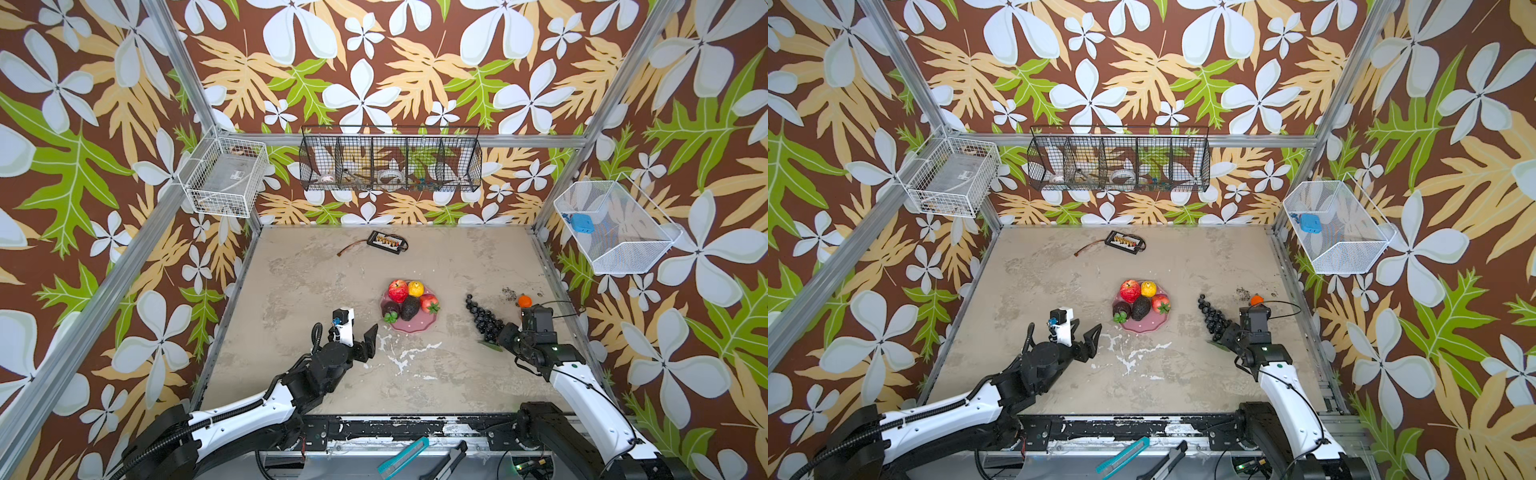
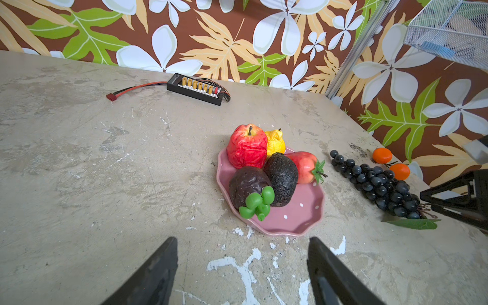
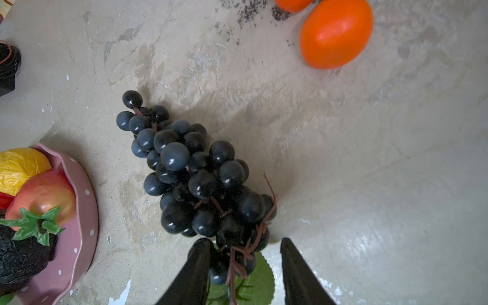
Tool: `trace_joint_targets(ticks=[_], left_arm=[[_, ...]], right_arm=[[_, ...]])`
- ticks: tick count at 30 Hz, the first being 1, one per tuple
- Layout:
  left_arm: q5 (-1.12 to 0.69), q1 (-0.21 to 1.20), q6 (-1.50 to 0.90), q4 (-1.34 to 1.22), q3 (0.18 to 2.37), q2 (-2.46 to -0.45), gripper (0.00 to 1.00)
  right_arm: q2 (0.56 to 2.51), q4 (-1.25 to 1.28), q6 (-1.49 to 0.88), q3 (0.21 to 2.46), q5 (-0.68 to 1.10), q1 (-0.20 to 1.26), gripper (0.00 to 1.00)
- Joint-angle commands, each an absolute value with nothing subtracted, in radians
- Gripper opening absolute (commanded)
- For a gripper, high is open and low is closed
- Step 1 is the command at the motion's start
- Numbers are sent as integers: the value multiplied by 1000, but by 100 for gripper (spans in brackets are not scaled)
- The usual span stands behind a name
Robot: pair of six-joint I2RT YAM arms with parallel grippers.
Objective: Arrange fruit in a fruit bowl
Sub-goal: Pick up the fruits from the middle-right of the table.
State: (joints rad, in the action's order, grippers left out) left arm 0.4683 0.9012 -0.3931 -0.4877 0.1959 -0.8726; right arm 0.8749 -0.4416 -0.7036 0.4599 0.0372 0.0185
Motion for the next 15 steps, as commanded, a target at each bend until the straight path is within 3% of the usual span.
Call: trace_joint_targets(ticks=[1,15], left_arm=[[483,899,-394,-525,200,-879,78],[485,899,-391,-528,201,-882,81]], right_arm=[[869,-446,-727,457,55,18,39],[872,-422,-726,431,58,18,23]])
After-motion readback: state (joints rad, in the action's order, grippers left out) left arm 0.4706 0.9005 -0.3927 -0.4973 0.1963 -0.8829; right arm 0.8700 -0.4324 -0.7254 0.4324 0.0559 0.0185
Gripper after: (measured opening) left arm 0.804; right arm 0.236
